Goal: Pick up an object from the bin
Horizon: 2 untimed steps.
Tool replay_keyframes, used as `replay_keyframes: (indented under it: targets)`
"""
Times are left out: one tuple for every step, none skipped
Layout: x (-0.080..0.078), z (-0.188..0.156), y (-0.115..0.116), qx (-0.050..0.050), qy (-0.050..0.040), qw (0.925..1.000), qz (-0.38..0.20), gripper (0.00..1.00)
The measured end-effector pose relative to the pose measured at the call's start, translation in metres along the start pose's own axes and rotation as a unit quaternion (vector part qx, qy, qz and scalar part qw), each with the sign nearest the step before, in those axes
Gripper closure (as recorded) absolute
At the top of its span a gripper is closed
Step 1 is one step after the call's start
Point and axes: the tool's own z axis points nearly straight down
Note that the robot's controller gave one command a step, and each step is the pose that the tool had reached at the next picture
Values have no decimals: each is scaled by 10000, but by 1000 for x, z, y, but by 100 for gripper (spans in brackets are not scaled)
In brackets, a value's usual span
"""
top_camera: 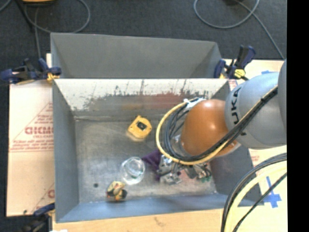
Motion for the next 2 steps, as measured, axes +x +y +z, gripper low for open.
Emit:
replay_keyframes:
  targets:
    - [0, -27, 0, -1, 34, 10000, 64, 100]
    - [-13, -93, -15, -4, 39, 9991, -416, 100]
